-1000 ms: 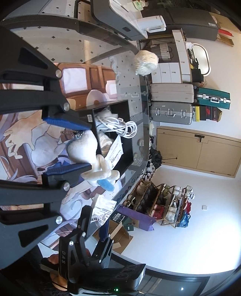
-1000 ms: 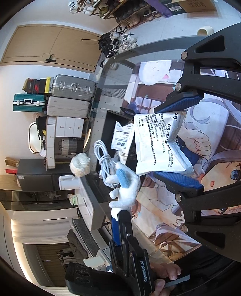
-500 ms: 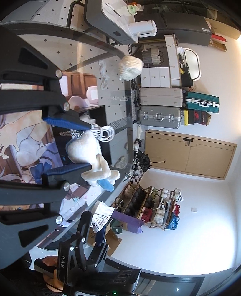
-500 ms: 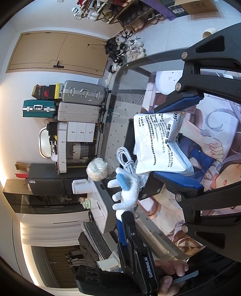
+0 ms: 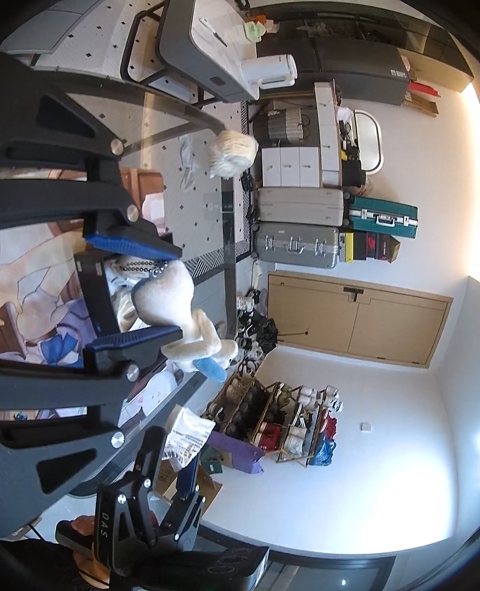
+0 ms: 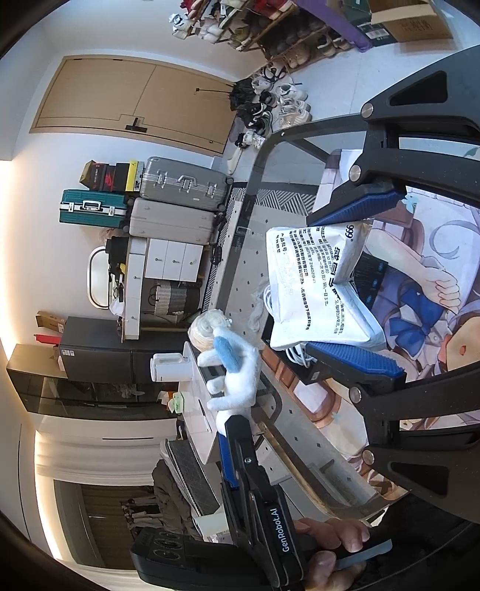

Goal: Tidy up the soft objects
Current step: 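Carry the held plush toy and packet over the black box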

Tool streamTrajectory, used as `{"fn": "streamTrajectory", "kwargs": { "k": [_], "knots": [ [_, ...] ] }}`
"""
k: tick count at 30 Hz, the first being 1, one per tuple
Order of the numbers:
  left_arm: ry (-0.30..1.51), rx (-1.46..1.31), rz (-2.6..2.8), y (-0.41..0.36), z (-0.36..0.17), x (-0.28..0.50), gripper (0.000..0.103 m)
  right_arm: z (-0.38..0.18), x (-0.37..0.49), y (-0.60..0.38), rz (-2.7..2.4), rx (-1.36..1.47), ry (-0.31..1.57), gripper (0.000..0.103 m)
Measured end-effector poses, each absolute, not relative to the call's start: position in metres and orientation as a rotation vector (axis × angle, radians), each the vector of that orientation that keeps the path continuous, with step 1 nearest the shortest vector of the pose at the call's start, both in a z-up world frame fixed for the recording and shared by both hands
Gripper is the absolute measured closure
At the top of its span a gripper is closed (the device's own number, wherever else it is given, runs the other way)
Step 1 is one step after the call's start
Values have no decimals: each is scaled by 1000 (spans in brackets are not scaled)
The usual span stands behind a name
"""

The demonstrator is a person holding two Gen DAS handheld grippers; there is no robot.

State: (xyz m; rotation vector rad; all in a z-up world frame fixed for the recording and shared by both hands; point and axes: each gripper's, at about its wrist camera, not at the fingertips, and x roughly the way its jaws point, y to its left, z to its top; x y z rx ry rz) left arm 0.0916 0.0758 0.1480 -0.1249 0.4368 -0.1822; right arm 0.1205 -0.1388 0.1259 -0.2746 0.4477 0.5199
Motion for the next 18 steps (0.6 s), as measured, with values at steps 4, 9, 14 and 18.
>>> {"fn": "streamTrajectory", "kwargs": {
  "k": [4,9,14,18],
  "knots": [
    [434,-122,-155,81,150,94,69,129,125,-138,522,-272,450,42],
    [434,-101,-136,78,146,104,69,121,138,-139,516,-269,478,42],
    [433,-93,-141,74,135,122,69,106,161,-135,502,-276,510,42],
    [453,-96,-147,69,122,146,69,92,182,-135,493,-281,540,42]
  ]
}}
